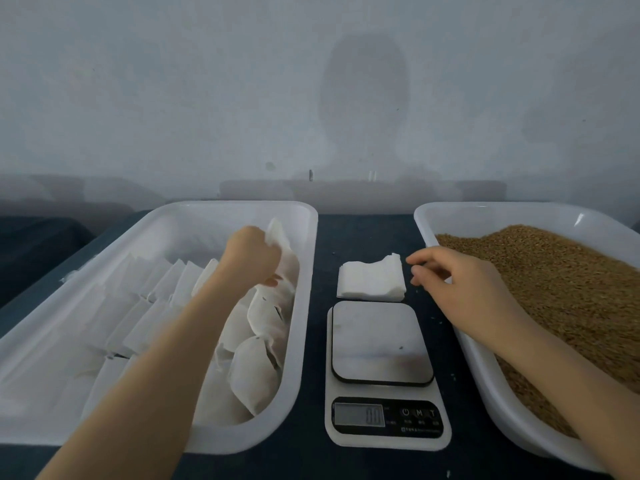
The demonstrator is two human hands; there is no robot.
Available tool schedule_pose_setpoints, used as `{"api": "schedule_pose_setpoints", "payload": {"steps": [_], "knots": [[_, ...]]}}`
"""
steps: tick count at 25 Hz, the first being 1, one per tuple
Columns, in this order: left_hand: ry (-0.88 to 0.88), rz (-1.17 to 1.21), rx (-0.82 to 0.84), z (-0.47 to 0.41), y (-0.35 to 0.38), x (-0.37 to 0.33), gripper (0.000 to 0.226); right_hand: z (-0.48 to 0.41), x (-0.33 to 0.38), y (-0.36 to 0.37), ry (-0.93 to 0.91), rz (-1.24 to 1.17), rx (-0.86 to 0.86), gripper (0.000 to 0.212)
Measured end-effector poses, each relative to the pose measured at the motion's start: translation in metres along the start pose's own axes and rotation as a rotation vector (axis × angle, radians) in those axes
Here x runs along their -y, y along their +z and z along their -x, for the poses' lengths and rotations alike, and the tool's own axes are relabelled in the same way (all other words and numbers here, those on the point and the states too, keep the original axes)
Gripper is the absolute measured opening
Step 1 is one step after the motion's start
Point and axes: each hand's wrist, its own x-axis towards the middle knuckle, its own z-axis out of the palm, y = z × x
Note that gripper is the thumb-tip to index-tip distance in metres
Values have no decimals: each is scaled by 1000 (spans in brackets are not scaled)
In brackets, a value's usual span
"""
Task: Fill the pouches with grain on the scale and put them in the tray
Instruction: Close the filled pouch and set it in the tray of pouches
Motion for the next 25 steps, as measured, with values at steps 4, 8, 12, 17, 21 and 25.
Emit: {"api": "schedule_pose_setpoints", "payload": {"steps": [4,8,12,17,21,25], "knots": [[-81,-200,114,-13,10,16,22,0,-1,1,18,-10,2,18],[53,-480,0,-15,9,27,31,-1,-1,1,25,-14,0,18],[19,-413,97,-11,6,25,32,0,-1,1,27,-18,9,18],[-16,-419,25,-5,-4,20,27,0,-1,0,25,-25,-1,18],[-12,-467,65,0,-1,13,34,1,-2,-1,37,-19,-1,19],[9,-512,-29,11,4,5,66,0,0,-4,56,-14,-46,20]]}}
